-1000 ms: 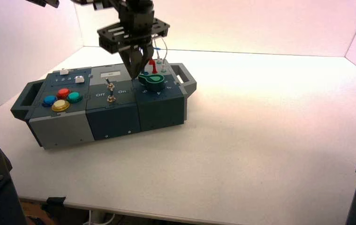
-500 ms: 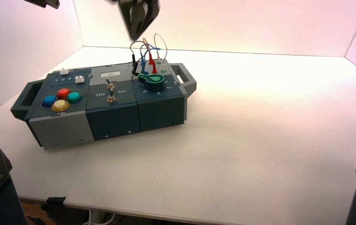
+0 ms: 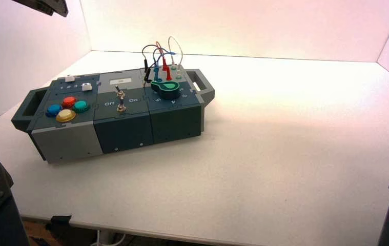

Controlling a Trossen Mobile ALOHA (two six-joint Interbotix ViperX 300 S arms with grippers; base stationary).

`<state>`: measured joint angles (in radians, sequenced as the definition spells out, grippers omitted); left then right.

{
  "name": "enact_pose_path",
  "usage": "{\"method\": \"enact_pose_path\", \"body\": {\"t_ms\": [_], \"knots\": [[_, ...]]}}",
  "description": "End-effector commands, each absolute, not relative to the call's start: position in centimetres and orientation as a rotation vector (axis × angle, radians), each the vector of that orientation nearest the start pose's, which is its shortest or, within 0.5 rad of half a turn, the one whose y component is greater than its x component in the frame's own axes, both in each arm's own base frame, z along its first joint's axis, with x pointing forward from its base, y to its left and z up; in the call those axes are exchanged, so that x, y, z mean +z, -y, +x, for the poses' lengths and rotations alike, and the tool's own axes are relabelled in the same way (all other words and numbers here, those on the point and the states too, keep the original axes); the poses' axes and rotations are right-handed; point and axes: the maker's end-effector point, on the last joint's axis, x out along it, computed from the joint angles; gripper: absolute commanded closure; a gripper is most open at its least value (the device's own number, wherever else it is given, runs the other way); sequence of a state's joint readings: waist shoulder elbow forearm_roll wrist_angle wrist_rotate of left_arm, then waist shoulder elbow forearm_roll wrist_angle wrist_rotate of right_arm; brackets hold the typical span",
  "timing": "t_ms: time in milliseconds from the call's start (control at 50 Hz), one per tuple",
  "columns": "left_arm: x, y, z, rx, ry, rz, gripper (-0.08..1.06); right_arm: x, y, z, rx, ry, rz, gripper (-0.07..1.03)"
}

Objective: Turn the knob to position 6.

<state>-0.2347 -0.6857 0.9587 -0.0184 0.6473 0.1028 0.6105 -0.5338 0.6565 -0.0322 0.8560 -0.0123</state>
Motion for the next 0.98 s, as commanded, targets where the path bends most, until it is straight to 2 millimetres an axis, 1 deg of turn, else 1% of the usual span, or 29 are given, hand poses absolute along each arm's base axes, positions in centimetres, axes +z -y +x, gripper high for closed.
{"method": "enact_pose_path", "body": {"t_ms": [20,100,180,220,300,360,440,480,560,740,820,980], "knots": [[18.1,6.3,25.0,-0.274,-0.885,0.188,0.49,25.5,-11.7,22.7,0.461,-0.812,-0.262,0.28],[17.8,6.4,25.2,-0.275,-0.895,0.190,0.46,26.3,-10.3,21.4,0.438,-0.757,-0.241,0.27],[17.3,6.5,25.2,-0.282,-0.914,0.198,0.46,26.7,-9.7,20.6,0.433,-0.722,-0.233,0.27],[17.0,6.6,25.2,-0.287,-0.926,0.205,0.46,26.5,-9.6,20.4,0.433,-0.721,-0.233,0.27],[16.7,6.9,25.3,-0.298,-0.938,0.215,0.45,25.3,-9.4,20.1,0.430,-0.748,-0.239,0.27],[16.5,7.0,25.3,-0.304,-0.942,0.221,0.45,23.9,-9.3,20.0,0.428,-0.784,-0.243,0.27],[16.4,7.0,25.2,-0.307,-0.945,0.229,0.45,22.7,-9.3,19.9,0.426,-0.800,-0.248,0.27],[16.4,7.0,25.2,-0.307,-0.945,0.229,0.45,21.7,-9.3,19.8,0.428,-0.808,-0.248,0.27],[16.4,7.0,25.2,-0.307,-0.943,0.234,0.45,20.8,-9.5,19.5,0.436,-0.807,-0.217,0.27],[16.0,6.9,24.9,-0.309,-0.954,0.235,0.46,20.2,-9.6,19.1,0.441,-0.782,-0.183,0.27],[16.0,6.9,24.9,-0.309,-0.954,0.235,0.45,20.5,-9.6,19.1,0.442,-0.770,-0.180,0.27],[15.9,6.9,24.9,-0.308,-0.956,0.239,0.45,20.4,-9.6,19.0,0.443,-0.766,-0.178,0.27]]}}
